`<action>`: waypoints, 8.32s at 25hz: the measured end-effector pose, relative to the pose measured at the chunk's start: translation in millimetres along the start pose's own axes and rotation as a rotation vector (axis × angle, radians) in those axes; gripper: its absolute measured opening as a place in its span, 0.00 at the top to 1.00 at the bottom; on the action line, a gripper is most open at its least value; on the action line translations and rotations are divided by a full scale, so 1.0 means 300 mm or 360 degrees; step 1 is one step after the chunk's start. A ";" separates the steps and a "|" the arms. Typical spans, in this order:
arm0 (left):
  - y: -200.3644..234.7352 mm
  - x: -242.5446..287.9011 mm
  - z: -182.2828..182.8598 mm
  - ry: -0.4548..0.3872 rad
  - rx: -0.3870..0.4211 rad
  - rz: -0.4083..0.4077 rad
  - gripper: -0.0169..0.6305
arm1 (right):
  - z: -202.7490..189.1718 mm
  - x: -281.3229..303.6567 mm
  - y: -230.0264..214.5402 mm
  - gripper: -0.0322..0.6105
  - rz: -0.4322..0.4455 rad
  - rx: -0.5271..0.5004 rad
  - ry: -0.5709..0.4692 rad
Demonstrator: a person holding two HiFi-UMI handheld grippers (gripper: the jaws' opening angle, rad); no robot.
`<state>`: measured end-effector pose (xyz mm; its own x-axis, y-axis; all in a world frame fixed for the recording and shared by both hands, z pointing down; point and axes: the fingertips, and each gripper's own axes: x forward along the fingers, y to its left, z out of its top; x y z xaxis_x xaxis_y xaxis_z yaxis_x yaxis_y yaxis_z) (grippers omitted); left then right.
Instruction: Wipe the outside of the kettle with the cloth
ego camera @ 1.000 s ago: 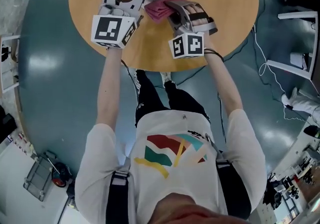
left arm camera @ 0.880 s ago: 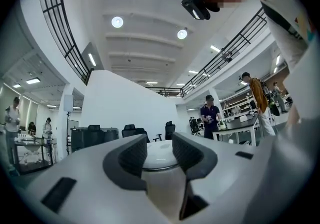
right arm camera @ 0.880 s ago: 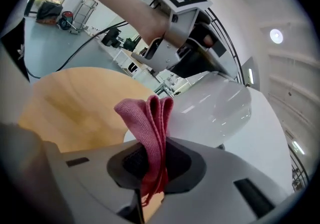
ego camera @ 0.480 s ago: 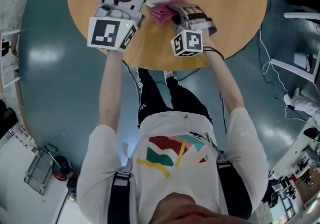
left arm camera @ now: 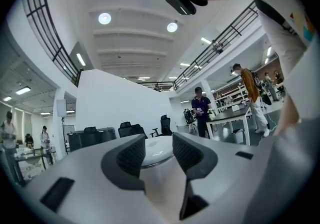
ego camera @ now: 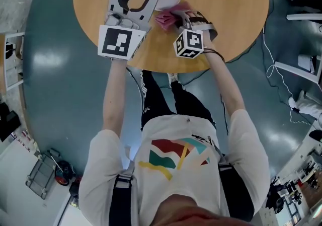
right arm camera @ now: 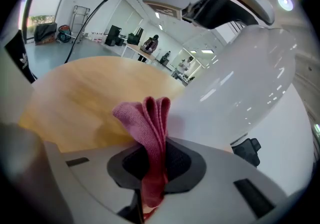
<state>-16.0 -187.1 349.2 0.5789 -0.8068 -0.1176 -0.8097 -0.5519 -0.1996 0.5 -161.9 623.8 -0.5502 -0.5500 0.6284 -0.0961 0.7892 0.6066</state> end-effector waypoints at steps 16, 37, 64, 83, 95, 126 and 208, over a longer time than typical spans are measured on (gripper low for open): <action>-0.279 0.000 -0.057 0.1257 0.0767 -0.0476 0.66 | -0.085 -0.428 -0.024 0.88 -0.0130 0.0163 0.0093; -0.263 0.021 -0.120 0.1534 0.1172 -0.0531 0.87 | -0.119 -0.529 -0.075 0.88 -0.0165 0.0254 0.0124; 0.388 -0.330 -0.202 0.1735 0.1199 -0.0227 0.87 | 0.419 -0.354 -0.294 0.88 -0.0058 0.0361 -0.0375; 0.711 -0.351 -0.138 0.0918 0.0526 0.0445 0.91 | 0.669 -0.223 -0.348 0.88 -0.0127 0.1296 -0.0615; 0.563 -0.742 -0.278 0.0630 -0.0234 0.0612 0.91 | 0.875 0.005 -0.421 0.88 -0.0555 0.1759 -0.0707; 0.369 -0.554 -0.375 0.0778 -0.0218 0.0583 0.91 | 0.399 -0.166 -0.538 0.88 -0.0603 0.1838 -0.0616; 0.296 -0.453 -0.753 0.0783 -0.0521 0.0783 0.91 | 0.050 0.243 -0.381 0.88 -0.0489 0.1610 -0.0439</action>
<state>-188.1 -174.1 567.1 0.0971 -0.9341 0.3435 -0.9945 -0.0774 0.0707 -41.0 -288.2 593.0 -0.5410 -0.7812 0.3116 -0.8291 0.5575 -0.0417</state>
